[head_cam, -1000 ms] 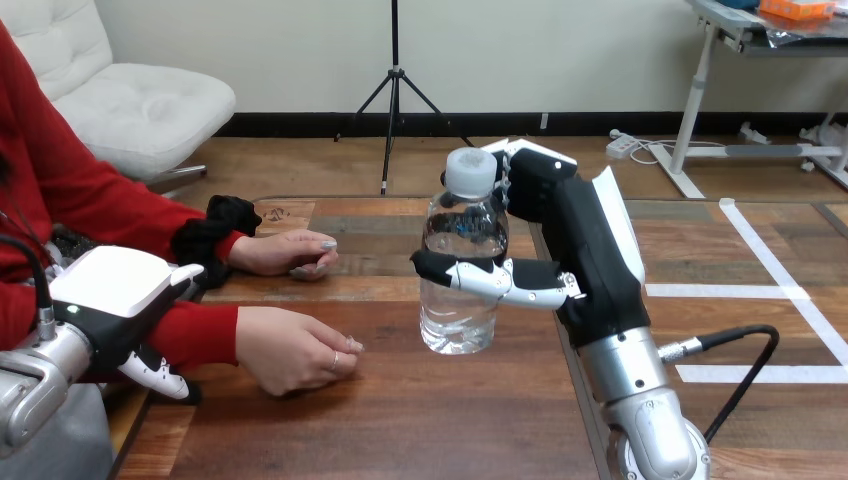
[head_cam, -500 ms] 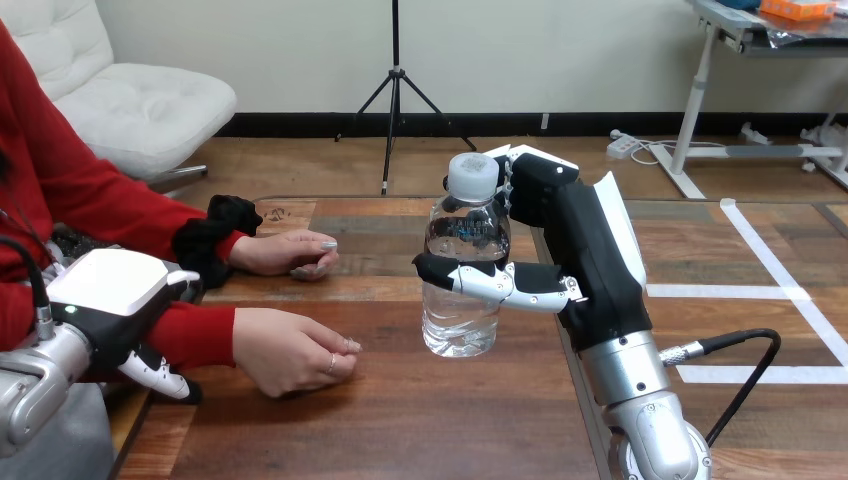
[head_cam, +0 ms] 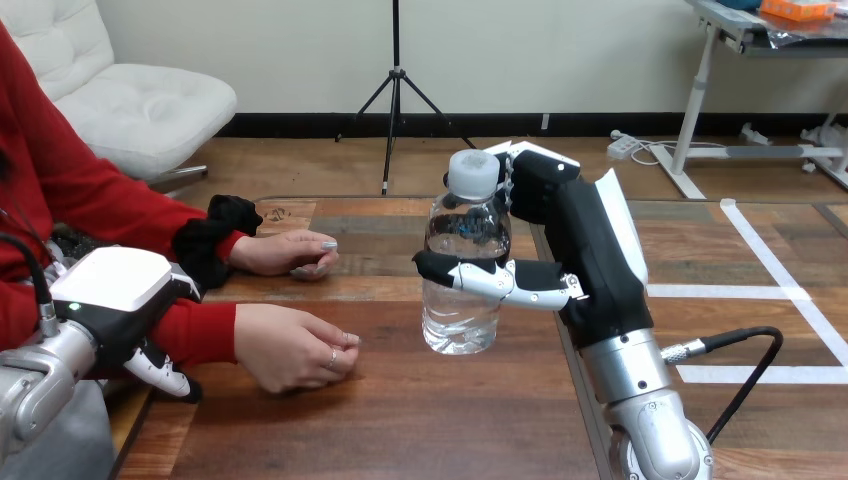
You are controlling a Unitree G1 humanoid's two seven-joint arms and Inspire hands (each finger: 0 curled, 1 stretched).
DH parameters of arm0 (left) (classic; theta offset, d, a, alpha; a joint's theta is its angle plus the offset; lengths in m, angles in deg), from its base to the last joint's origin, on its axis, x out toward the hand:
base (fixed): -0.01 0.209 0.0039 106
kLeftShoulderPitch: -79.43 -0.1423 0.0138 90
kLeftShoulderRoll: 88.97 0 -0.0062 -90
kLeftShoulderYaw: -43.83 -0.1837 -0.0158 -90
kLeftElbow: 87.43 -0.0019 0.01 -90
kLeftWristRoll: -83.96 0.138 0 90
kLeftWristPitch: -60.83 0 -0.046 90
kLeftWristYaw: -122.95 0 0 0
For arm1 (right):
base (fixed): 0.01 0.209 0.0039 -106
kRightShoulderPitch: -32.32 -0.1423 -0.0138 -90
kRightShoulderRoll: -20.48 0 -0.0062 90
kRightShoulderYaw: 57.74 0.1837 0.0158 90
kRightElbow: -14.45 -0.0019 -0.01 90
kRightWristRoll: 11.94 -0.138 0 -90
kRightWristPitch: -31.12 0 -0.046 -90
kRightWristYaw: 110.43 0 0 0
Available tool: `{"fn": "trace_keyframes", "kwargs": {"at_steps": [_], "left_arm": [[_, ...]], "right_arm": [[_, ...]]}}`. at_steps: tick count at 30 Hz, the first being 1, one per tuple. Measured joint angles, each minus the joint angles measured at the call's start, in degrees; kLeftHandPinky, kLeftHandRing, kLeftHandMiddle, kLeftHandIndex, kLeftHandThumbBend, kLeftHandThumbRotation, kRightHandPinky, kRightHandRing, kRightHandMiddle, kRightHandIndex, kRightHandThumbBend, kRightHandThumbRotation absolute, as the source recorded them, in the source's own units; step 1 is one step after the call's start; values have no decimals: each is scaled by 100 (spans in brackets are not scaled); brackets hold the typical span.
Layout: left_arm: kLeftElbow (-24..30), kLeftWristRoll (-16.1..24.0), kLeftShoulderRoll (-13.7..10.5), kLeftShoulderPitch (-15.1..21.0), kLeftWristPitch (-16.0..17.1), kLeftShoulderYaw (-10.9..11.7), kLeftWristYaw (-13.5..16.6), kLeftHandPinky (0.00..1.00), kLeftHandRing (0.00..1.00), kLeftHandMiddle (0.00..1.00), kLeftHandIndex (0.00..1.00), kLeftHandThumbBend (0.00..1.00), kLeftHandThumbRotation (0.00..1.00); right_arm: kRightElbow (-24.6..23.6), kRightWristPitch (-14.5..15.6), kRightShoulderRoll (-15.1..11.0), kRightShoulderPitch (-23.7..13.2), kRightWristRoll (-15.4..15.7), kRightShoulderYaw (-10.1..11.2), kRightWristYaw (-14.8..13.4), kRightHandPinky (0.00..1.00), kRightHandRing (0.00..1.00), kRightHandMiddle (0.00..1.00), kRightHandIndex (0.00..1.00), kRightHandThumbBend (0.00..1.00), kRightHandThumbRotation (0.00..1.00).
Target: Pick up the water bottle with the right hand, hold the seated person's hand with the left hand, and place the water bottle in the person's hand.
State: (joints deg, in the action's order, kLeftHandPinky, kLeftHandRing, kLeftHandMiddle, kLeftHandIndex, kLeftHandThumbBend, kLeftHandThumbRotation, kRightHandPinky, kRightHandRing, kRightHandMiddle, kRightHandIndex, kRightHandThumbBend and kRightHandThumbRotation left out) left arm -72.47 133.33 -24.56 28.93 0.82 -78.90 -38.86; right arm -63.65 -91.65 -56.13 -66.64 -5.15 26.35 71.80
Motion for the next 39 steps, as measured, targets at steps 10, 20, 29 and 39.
{"fn": "trace_keyframes", "kwargs": {"at_steps": [10, 20, 29, 39], "left_arm": [[-10, -146, 1, 1, 38, 1, -98, 41, 42, 46, 48, 82, 25], [-78, -187, 6, 1, 146, 2, -18, 31, 35, 41, 43, 77, 18], [-129, -240, 40, -8, 221, 4, 74, 26, 31, 38, 39, 70, 17], [-165, -308, 84, -16, 293, 4, 172, 22, 27, 35, 35, 66, 15]], "right_arm": [[-60, 1, 1, 0, 0, 0, -2, 30, 36, 51, 53, 83, 0], [-60, 23, 3, 0, 1, -1, -2, 30, 36, 51, 53, 83, 0], [-60, 25, 6, 0, 2, -1, -3, 30, 36, 51, 53, 83, 0], [-58, 26, 15, 0, 13, -5, -4, 30, 36, 51, 53, 83, 0]]}}
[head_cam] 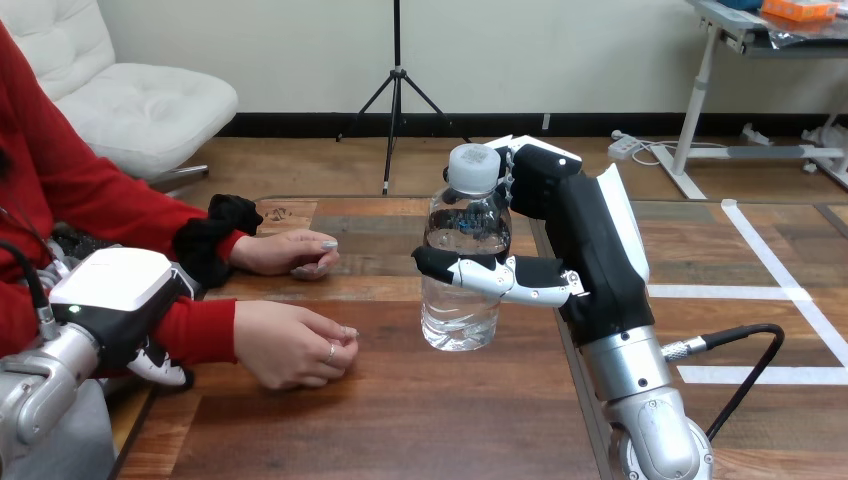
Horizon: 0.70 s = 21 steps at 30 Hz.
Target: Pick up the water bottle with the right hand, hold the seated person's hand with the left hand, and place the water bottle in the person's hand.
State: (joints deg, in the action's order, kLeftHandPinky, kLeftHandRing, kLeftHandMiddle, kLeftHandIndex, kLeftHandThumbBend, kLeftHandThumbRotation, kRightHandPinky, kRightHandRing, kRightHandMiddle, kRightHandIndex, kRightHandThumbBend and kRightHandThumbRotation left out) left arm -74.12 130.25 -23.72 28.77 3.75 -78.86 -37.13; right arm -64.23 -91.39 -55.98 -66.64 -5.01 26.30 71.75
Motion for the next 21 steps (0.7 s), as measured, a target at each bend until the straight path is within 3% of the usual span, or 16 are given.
{"fn": "trace_keyframes", "kwargs": {"at_steps": [11, 21], "left_arm": [[-8, -99, 38, -6, 105, 4, 34, 23, 29, 36, 36, 67, 10], [-10, -147, 85, -16, 179, 7, 56, 23, 29, 36, 35, 65, 12]], "right_arm": [[43, -2, 12, -2, 53, -4, -53, 30, 36, 51, 52, 83, 0], [160, -23, 27, -28, 74, -11, -82, 30, 36, 52, 53, 83, 0]]}}
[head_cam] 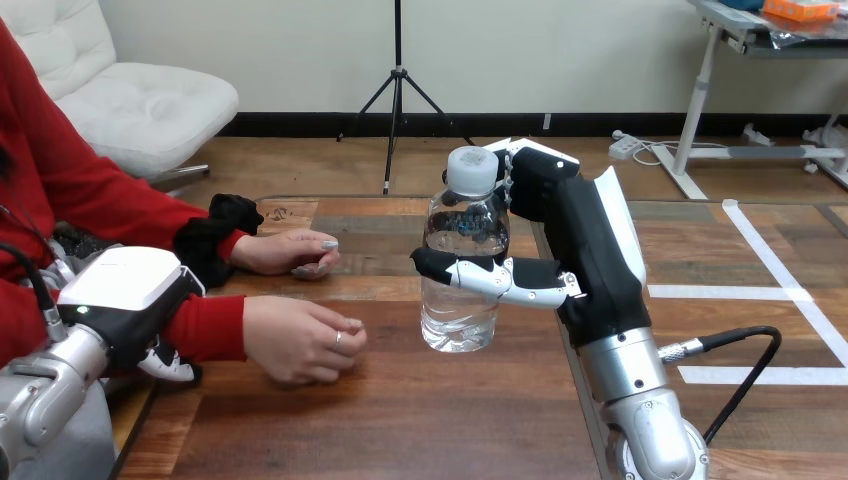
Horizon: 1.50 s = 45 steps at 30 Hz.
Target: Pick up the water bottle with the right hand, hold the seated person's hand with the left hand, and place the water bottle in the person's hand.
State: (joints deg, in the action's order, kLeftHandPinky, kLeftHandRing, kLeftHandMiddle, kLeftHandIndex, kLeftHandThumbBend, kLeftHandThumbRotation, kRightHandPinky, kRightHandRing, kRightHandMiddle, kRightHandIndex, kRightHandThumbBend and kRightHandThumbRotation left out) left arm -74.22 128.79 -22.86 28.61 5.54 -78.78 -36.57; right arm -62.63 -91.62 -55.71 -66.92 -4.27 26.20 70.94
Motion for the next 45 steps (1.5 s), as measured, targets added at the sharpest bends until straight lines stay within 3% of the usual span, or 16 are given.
{"fn": "trace_keyframes", "kwargs": {"at_steps": [29, 45], "left_arm": [[110, -155, 78, 0, 627, 46, 49, 21, 28, 36, 38, 70, 10], [584, -214, 108, -13, 1180, 119, -60, 25, 32, 39, 40, 71, 7]], "right_arm": [[973, -395, 29, -351, 32, -5, -62, 31, 36, 51, 52, 84, 0], [1636, -716, 68, -726, 187, -8, -201, 31, 36, 52, 52, 84, 0]]}}
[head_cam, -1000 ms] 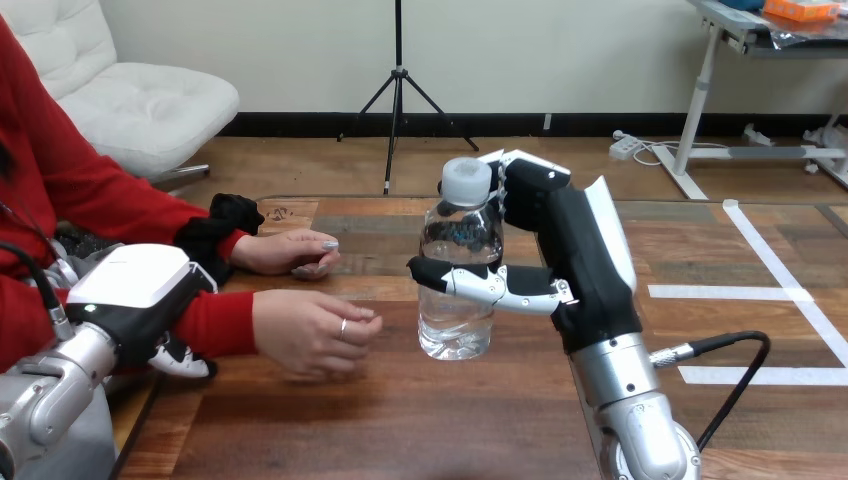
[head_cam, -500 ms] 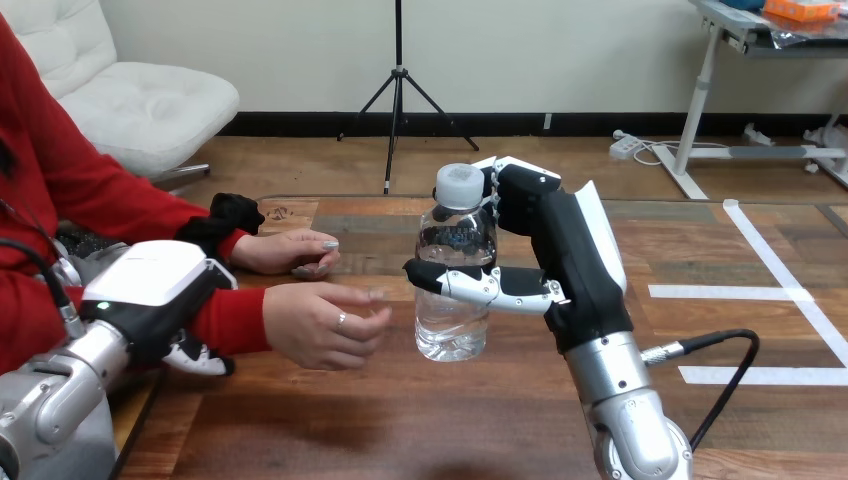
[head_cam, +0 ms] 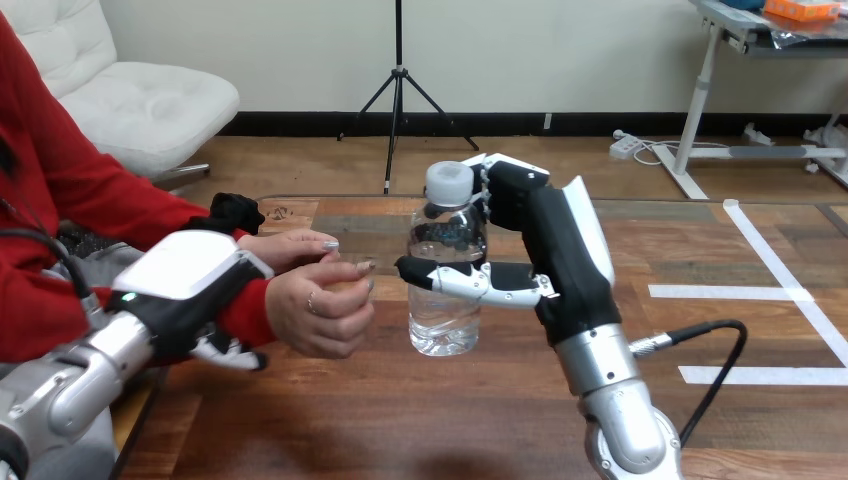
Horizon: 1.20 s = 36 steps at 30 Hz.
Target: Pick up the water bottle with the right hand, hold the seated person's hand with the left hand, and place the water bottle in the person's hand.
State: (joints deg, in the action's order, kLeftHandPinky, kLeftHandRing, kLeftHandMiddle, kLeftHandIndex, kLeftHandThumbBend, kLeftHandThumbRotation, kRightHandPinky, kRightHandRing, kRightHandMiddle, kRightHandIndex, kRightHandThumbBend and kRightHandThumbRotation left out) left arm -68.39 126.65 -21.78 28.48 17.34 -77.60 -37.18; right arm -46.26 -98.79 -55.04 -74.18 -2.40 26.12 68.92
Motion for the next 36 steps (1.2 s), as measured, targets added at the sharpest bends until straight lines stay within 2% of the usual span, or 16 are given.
{"fn": "trace_keyframes", "kwargs": {"at_steps": [8, 18, 26, 36], "left_arm": [[281, -121, 21, -36, 117, 91, -157, 26, 33, 40, 41, 71, 6], [676, -294, -40, -152, 147, 282, -493, 27, 34, 40, 41, 71, 4], [1093, -443, -111, -376, 145, 493, -787, 27, 34, 40, 41, 72, 2], [1559, -641, -191, -723, 105, 751, -1143, 27, 34, 40, 41, 72, 2]], "right_arm": [[302, -143, 32, -139, 30, 0, -37, 31, 37, 52, 52, 84, 0], [693, -281, 111, -310, 18, 0, -36, 31, 37, 52, 53, 84, 0], [927, -370, 172, -424, -63, 0, -14, 31, 37, 52, 53, 84, 0], [1000, -426, 187, -487, -56, -1, -20, 31, 37, 52, 52, 84, 0]]}}
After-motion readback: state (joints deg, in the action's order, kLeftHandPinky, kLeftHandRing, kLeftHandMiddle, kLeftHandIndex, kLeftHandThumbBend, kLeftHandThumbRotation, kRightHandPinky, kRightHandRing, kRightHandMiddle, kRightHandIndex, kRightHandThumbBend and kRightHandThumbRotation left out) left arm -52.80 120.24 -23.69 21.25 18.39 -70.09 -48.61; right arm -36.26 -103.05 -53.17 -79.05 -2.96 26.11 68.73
